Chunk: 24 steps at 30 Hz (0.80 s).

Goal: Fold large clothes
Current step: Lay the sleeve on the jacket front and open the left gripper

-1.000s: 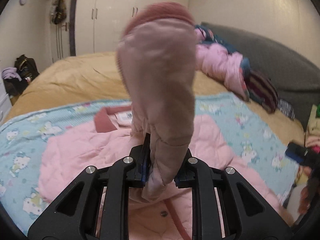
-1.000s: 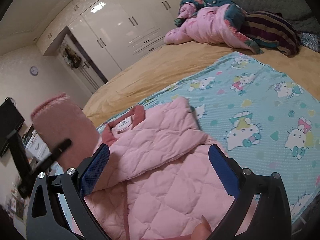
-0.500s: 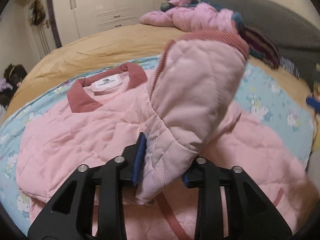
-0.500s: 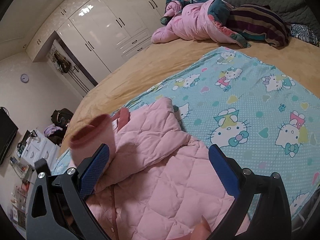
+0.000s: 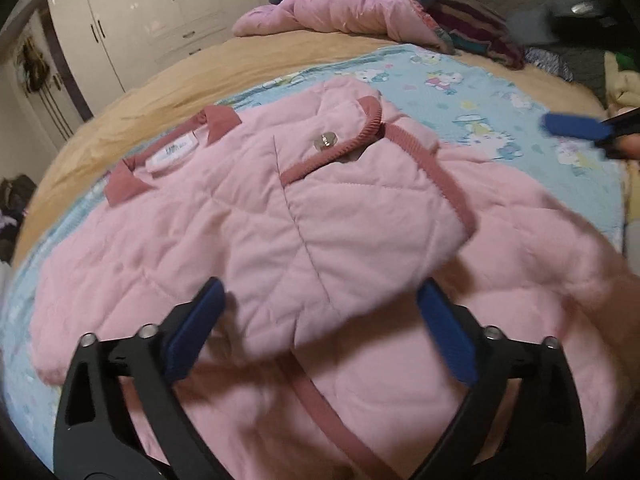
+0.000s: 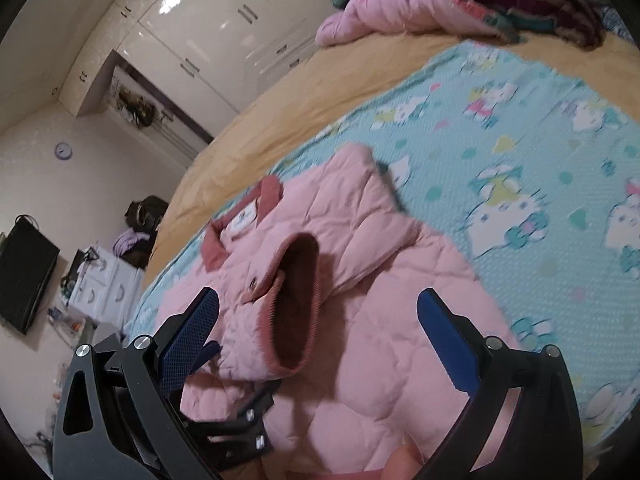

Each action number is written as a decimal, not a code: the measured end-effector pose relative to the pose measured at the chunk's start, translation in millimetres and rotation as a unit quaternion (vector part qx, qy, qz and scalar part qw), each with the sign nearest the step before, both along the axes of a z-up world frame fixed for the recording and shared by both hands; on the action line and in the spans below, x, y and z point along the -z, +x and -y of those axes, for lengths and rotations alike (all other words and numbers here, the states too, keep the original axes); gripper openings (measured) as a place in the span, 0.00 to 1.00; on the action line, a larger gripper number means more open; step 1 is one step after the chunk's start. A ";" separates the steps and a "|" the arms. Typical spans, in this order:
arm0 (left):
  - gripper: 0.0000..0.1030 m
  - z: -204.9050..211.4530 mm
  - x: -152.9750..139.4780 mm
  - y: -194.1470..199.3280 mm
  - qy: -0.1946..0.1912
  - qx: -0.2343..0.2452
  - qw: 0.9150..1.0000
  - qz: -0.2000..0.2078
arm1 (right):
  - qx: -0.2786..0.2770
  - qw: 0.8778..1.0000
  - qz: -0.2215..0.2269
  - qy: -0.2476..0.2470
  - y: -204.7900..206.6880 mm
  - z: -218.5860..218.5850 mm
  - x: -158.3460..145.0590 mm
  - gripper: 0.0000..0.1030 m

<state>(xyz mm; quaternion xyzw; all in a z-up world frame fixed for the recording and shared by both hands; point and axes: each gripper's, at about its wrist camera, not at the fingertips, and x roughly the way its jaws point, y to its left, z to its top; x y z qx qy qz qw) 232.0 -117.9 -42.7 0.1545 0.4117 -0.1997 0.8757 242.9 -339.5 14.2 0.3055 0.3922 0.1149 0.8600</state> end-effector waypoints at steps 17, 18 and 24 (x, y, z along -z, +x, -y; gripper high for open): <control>0.91 -178.7 -61.7 -18.6 -0.150 -0.205 0.967 0.011 | -0.054 0.992 -0.085 0.069 48.2 -54.4 58.9 0.96; 0.91 -188.5 -63.7 -19.7 -0.152 -0.219 0.964 0.015 | -0.054 0.993 -0.084 0.068 47.7 -55.6 59.5 0.96; 0.91 -222.0 -72.6 -26.3 -0.124 -0.269 0.954 0.046 | -0.060 0.994 -0.079 0.051 46.0 -63.9 62.8 0.95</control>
